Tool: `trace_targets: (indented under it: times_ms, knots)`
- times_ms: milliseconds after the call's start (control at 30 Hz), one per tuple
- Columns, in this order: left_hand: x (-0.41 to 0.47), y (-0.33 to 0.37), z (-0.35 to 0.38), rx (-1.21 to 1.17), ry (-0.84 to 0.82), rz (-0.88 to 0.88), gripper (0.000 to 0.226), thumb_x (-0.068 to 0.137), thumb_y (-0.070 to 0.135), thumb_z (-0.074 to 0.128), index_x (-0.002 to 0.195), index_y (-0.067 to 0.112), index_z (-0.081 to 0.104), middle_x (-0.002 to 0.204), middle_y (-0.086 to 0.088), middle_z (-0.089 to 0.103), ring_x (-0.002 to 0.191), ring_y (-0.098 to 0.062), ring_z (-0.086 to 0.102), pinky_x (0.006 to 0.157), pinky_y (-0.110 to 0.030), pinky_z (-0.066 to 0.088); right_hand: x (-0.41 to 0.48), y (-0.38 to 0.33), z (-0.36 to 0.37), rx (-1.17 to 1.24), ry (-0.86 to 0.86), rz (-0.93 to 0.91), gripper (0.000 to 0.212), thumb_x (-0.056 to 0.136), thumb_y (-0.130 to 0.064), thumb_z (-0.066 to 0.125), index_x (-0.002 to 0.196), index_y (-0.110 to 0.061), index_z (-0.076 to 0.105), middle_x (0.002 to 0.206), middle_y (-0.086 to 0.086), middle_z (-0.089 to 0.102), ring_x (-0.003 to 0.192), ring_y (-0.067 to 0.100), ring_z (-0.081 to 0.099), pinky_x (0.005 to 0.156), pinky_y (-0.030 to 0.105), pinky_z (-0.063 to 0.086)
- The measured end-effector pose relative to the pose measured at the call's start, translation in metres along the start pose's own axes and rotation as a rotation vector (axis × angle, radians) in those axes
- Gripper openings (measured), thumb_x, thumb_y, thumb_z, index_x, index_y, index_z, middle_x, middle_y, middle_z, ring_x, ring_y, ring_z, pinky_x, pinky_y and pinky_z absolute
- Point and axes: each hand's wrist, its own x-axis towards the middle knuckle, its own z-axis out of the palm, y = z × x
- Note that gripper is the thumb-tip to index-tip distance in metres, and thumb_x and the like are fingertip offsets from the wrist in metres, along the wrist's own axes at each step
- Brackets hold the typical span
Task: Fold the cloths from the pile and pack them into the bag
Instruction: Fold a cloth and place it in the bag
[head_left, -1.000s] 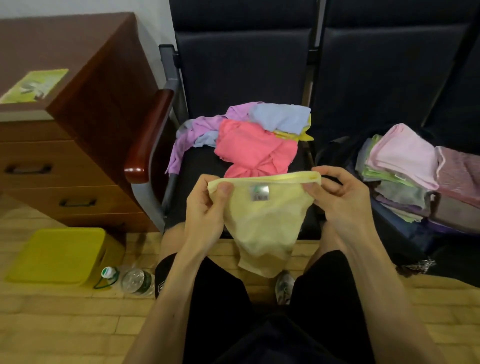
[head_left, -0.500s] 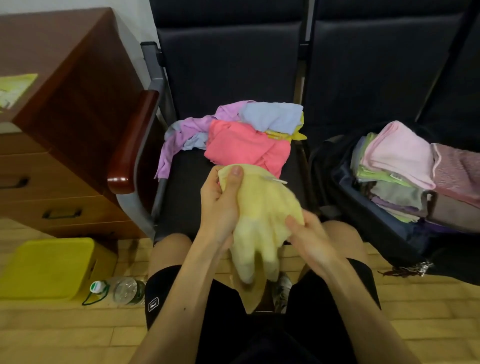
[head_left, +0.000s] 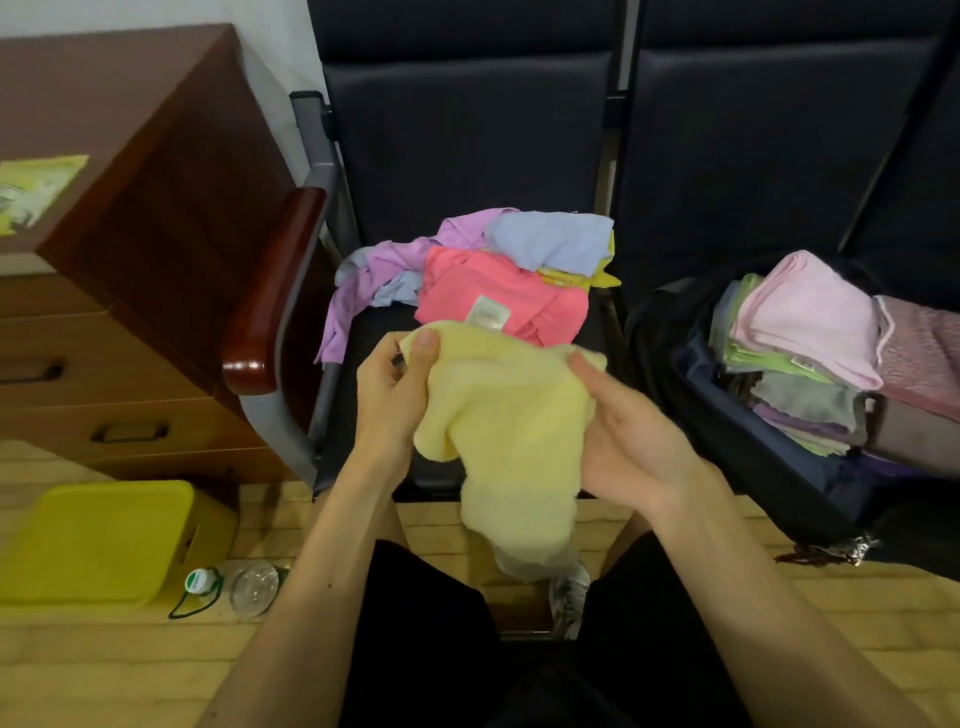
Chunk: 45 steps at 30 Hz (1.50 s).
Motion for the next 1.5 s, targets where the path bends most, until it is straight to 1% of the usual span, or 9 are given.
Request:
trace_targets:
  times_ms: [133,200,400,600,867,967,1133,1367,1500]
  knots:
    - [-0.024,0.005,0.008,-0.444,-0.155,-0.403,0.027,0.106,0.027,0.043,0.092,0.007,0.056,0.090,-0.007,0.058,0.066,-0.011,0.066,0.056,-0.018,0.053,0.007,-0.024,0.015,0.043,-0.056,-0.006,0.059,0.078,-0.032,0.081,0.129,-0.008,0.064,0.125,0.010,0.068,0.118,0.024,0.064,0.101,0.037,0.051]
    - [-0.034,-0.002,0.014,-0.445,-0.342,-0.448,0.021,0.098,0.029,0.056,0.108,0.010,0.057,0.101,-0.010,0.066,0.089,-0.018,0.068,0.078,-0.022,0.055,0.007,-0.031,0.018,0.030,-0.041,-0.051,0.060,0.077,-0.033,0.080,0.129,-0.008,0.065,0.128,0.012,0.066,0.120,0.025,0.063,0.101,0.038,0.051]
    - [-0.042,-0.040,0.005,-0.444,-0.637,-0.558,0.088,0.063,0.088,0.036,0.130,0.033,0.050,0.122,0.012,0.069,0.115,-0.007,0.064,0.094,-0.026,0.052,0.006,-0.031,0.012,0.062,0.091,-0.079,0.059,0.077,-0.033,0.072,0.130,-0.007,0.064,0.135,0.014,0.061,0.124,0.028,0.060,0.097,0.041,0.054]
    - [-0.045,-0.051,-0.012,-0.061,-0.875,-0.408,0.077,0.066,0.056,0.086,0.119,0.002,0.069,0.123,-0.019,0.067,0.116,-0.031,0.062,0.107,-0.051,0.043,0.010,-0.041,0.007,0.050,0.204,-0.181,0.057,0.092,-0.039,0.049,0.141,-0.010,0.053,0.142,0.012,0.056,0.131,0.025,0.054,0.107,0.042,0.042]
    - [-0.028,-0.011,0.000,-0.456,-0.465,-0.470,0.033,0.087,0.027,0.064,0.109,0.003,0.072,0.109,-0.018,0.073,0.098,-0.028,0.072,0.083,-0.038,0.060,0.020,-0.021,-0.017,-0.116,0.255,-0.096,0.078,0.084,-0.065,0.048,0.145,-0.017,0.047,0.141,0.010,0.057,0.130,0.027,0.054,0.111,0.044,0.040]
    - [-0.016,0.010,0.009,-0.464,-0.361,-0.450,0.032,0.084,0.027,0.062,0.107,0.005,0.070,0.098,-0.014,0.076,0.089,-0.023,0.074,0.073,-0.033,0.061,0.014,0.018,-0.026,-0.289,0.342,0.130,0.052,0.084,-0.039,0.059,0.126,-0.009,0.063,0.120,0.014,0.070,0.105,0.024,0.069,0.083,0.037,0.058]
    - [-0.019,0.013,0.011,-0.352,-0.304,-0.525,0.030,0.091,0.022,0.066,0.116,0.007,0.061,0.098,-0.007,0.077,0.091,-0.019,0.074,0.068,-0.031,0.060,0.006,0.016,-0.035,-0.103,0.396,-0.024,0.029,0.088,-0.018,0.062,0.113,-0.008,0.073,0.117,0.019,0.070,0.104,0.028,0.070,0.080,0.038,0.059]
    - [-0.021,0.007,-0.006,-0.126,-0.548,-0.582,0.068,0.065,0.023,0.082,0.126,0.013,0.053,0.114,-0.002,0.074,0.105,-0.018,0.071,0.084,-0.036,0.058,0.004,-0.002,-0.029,-0.430,0.469,-0.238,0.026,0.099,-0.017,0.052,0.119,-0.004,0.064,0.111,0.015,0.072,0.101,0.027,0.070,0.080,0.036,0.060]
    - [-0.016,0.012,-0.010,-0.193,-0.581,-0.505,0.054,0.076,0.012,0.075,0.128,0.006,0.061,0.120,-0.013,0.071,0.110,-0.026,0.068,0.083,-0.033,0.059,0.003,-0.012,-0.023,-0.686,0.550,-0.385,0.015,0.099,-0.014,0.055,0.101,-0.009,0.070,0.090,0.009,0.072,0.083,0.020,0.068,0.073,0.034,0.056]
